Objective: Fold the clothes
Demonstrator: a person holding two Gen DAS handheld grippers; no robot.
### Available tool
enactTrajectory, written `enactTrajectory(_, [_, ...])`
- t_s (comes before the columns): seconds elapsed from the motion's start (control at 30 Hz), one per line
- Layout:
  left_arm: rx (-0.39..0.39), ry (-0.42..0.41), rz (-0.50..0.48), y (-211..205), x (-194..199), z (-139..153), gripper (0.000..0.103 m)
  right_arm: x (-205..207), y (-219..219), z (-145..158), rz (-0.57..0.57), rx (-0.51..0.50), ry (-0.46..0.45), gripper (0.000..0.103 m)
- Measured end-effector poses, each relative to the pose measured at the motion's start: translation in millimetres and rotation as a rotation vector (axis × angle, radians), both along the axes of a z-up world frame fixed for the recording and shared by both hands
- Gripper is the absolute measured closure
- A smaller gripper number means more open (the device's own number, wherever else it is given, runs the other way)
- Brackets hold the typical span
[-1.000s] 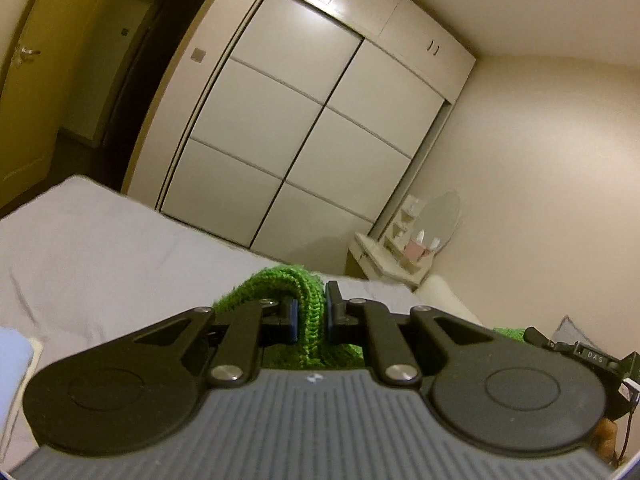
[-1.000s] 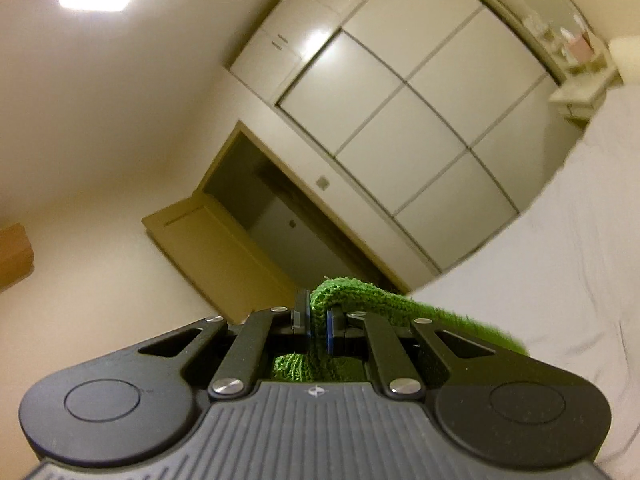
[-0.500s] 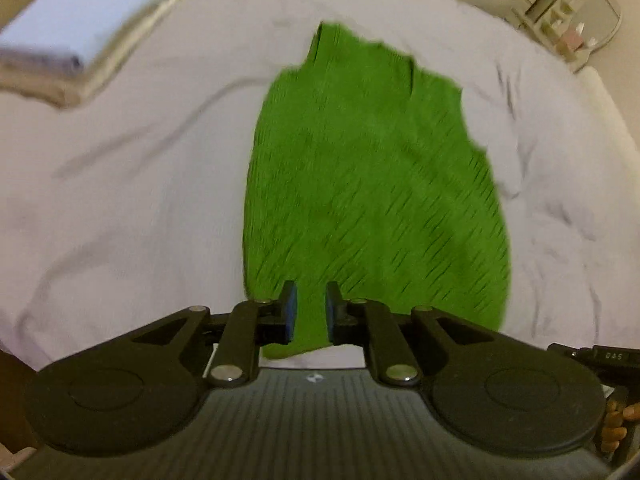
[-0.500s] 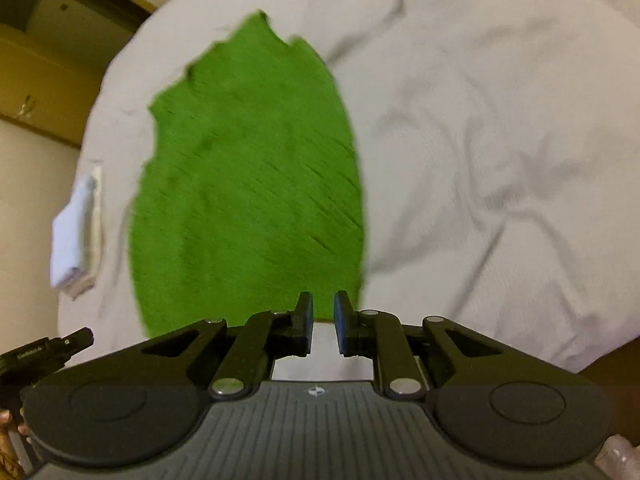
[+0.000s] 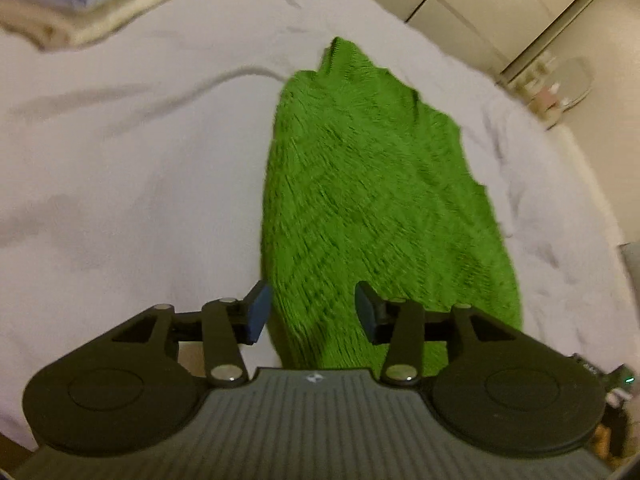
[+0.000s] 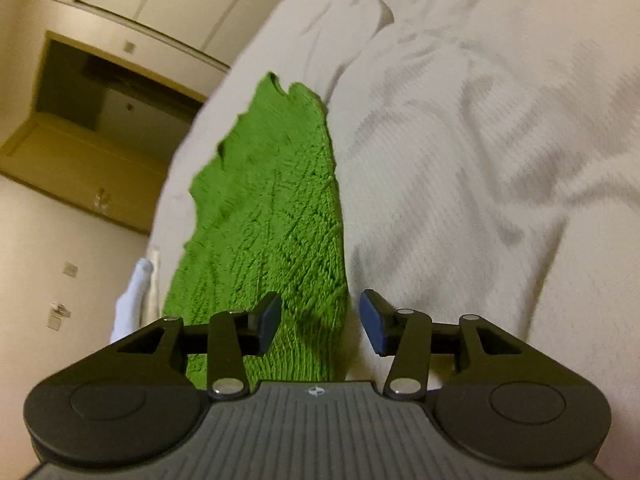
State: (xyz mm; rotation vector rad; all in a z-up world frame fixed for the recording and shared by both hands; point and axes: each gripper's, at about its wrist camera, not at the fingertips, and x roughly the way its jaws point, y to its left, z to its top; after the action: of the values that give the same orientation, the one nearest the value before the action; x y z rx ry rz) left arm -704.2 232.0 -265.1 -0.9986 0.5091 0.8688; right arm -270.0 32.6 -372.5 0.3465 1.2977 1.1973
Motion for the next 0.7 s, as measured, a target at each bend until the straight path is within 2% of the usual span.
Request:
enactTrajectory(0.13, [-0.055, -0.117, 0.009, -8, -10, -15, 0.058, -17, -6, -2, 0.004, 0.005, 0.018, 0.053])
enactTrajectory(0.23, [-0.07, -0.14, 0.026, -2, -5, -28, 0.058, -28, 12, -7, 0.033, 0.0, 0.025, 0.053])
enactTrajectory(0.3, [-0.089, -0.142, 0.047, 4, 2, -38, 0.063, -32, 24, -10, 0.026, -0.012, 0.013, 0.052])
enactTrajectory(0.33, [-0.096, -0.151, 0.056, 6, 5, -40, 0.069, -34, 29, -9, 0.02, -0.017, 0.008, 0.052])
enactTrajectory(0.37, [-0.091, -0.148, 0.057, 7, 9, -38, 0.089, -33, 26, 2, 0.017, -0.004, -0.003, 0.071])
enactTrajectory(0.4, [-0.063, -0.139, 0.044, 5, 12, -29, 0.093, -32, 23, 13, 0.014, 0.009, -0.013, 0.086])
enactTrajectory(0.53, [0.086, -0.106, -0.015, -5, 17, 22, 0.094, -29, 11, 58, 0.003, 0.062, -0.055, 0.09])
enactTrajectory(0.57, [0.118, -0.115, -0.015, -8, 13, 39, 0.098, -29, 8, 69, 0.0, 0.075, -0.065, 0.095])
enactTrajectory(0.7, [0.192, -0.165, -0.023, -16, -5, 95, 0.098, -28, -4, 111, 0.002, 0.116, -0.123, 0.096])
